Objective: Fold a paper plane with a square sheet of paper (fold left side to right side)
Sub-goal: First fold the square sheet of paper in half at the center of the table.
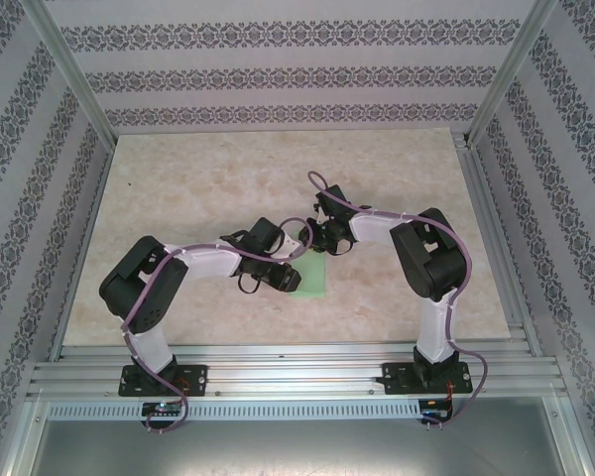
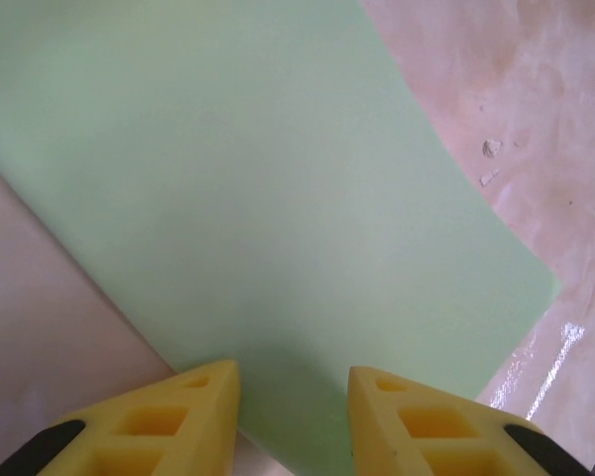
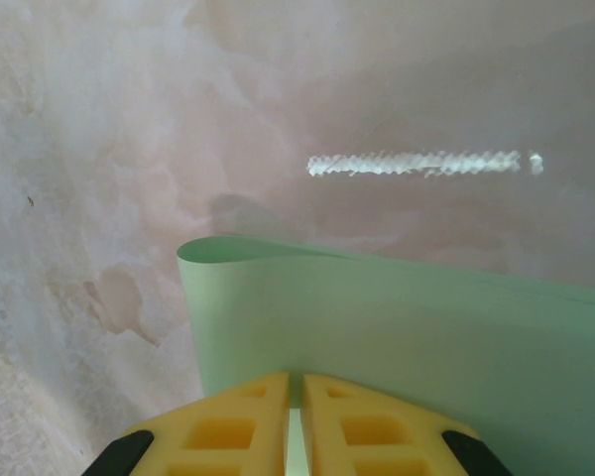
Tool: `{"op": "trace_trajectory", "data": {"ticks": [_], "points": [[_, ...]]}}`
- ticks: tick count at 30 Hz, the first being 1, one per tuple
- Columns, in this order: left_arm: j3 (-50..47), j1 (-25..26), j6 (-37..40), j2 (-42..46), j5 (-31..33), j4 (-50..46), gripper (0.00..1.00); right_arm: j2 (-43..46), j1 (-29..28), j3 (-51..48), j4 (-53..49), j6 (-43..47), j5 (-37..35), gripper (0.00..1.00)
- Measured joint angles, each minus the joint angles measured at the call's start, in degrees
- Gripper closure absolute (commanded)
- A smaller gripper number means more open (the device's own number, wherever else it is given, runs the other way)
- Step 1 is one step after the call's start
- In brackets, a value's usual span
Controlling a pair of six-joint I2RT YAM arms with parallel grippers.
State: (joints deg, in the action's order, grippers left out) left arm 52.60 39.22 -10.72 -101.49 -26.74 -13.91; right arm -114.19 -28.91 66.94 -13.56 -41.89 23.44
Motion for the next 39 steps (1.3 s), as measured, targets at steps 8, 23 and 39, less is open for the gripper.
{"op": "trace_trajectory", "data": {"ticks": [8, 23, 39], "points": [[-2.64, 2.32, -0.02, 2.03, -0.33, 0.63, 0.64, 0.00, 0.00, 0.09, -0.39, 0.00, 0.33, 0.86], [-6.36, 6.78, -2.45, 3.89, -0.33, 5.18, 0.64, 0.00, -0.26, 0.09, -1.03, 0.02, 0.83, 0.86], [-9.84, 5.01, -9.77, 13.33, -3.43, 3.15, 0.68, 0.00, -0.35, 0.09, -0.98, 0.02, 0.87, 0.86]]}}
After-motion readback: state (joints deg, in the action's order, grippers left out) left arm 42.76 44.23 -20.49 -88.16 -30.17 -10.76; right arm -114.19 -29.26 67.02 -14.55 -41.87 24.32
